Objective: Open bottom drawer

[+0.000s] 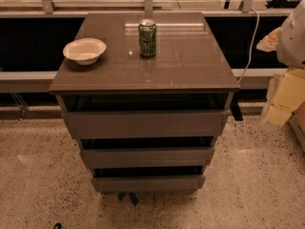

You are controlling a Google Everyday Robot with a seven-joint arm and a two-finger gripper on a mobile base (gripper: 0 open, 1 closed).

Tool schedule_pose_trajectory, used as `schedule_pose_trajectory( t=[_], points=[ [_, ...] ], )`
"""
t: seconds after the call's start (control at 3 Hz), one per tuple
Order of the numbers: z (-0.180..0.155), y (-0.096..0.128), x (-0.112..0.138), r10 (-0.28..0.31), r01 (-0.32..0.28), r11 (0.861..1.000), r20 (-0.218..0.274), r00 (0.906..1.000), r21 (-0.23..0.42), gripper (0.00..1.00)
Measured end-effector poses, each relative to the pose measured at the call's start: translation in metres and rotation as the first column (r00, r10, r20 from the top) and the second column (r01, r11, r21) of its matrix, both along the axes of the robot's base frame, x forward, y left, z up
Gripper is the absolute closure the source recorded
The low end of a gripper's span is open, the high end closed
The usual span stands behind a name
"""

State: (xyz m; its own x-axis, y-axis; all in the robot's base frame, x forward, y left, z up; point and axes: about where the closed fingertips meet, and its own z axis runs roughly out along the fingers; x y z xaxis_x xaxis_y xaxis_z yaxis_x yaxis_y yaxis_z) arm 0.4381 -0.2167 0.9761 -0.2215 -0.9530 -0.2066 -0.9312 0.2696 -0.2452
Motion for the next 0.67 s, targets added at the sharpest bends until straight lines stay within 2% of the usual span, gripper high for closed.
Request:
schedule_pose_trajectory(
  t=[0.33,0.67],
  points=[
    [0.000,0.000,0.000,0.000,0.000,1.000,0.000,1.0000,0.000,0.00],
    [-0.025,0.016,0.009,0.055,-0.055,0.997,0.002,0.9985,0.063,0.00]
  ],
)
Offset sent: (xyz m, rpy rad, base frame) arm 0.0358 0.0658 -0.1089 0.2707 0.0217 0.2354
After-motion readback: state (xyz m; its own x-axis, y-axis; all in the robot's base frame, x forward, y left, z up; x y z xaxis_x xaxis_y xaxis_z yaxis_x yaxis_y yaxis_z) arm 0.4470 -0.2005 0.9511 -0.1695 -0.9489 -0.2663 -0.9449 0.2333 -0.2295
